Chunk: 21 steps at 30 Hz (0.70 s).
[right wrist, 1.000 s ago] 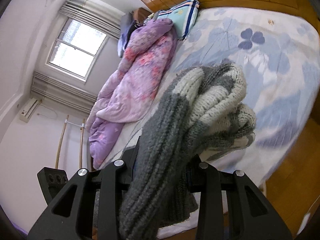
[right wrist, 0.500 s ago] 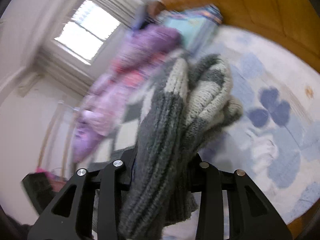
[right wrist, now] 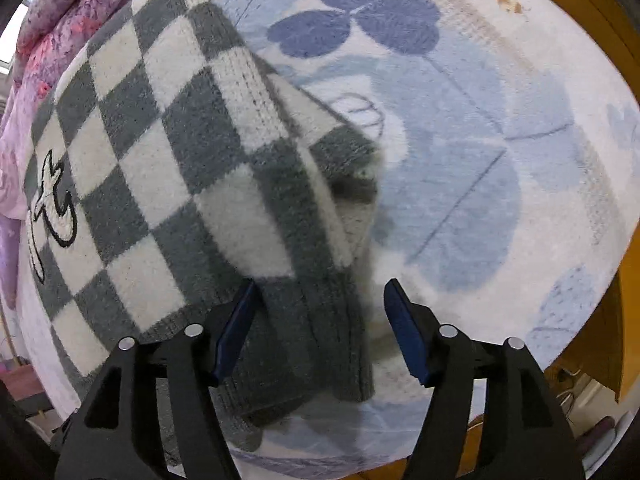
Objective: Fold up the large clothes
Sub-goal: 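Lower the folded bundle onto the bed and open both grippers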
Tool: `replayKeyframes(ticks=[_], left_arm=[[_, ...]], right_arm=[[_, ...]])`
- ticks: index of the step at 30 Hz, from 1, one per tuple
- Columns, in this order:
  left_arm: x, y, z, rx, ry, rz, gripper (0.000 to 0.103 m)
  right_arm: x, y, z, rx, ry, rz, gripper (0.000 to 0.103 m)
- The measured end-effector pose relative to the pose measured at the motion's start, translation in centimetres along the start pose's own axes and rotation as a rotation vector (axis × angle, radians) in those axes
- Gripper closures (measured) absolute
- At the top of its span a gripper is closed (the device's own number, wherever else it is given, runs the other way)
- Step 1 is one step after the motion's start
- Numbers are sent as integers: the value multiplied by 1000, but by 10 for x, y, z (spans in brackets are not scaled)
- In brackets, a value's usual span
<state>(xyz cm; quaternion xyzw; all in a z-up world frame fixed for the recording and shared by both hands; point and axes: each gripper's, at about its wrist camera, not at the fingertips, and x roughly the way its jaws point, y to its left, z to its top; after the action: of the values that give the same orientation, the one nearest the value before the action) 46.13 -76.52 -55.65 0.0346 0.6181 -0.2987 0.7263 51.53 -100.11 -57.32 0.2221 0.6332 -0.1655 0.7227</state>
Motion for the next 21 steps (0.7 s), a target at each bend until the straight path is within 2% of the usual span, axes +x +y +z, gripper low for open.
replayKeyframes(ticks=[2, 4, 5, 6, 8, 11, 14, 21], left_arm=[[-5, -1, 4, 2, 19, 0, 61], [-15, 0, 4, -19, 37, 0, 58], [-23, 4, 3, -32, 36, 3, 46], [-38, 7, 5, -44, -18, 23, 30], [-63, 5, -3, -43, -103, 66, 20], [-89, 13, 11, -71, -144, 87, 19], [-106, 20, 29, -88, -184, 138, 19], [-150, 24, 42, -122, -275, 206, 18]], right_arm=[[-11, 15, -4, -53, -40, -75, 38], [-26, 28, -7, -68, -74, -96, 38], [-34, 34, -9, -75, -90, -106, 37], [-40, 38, -10, -77, -98, -114, 37], [-57, 48, -14, -79, -122, -97, 36], [-81, 64, -15, -91, -146, -58, 36], [-98, 84, -10, -106, -166, -20, 36], [-136, 115, -13, -144, -202, 30, 36]])
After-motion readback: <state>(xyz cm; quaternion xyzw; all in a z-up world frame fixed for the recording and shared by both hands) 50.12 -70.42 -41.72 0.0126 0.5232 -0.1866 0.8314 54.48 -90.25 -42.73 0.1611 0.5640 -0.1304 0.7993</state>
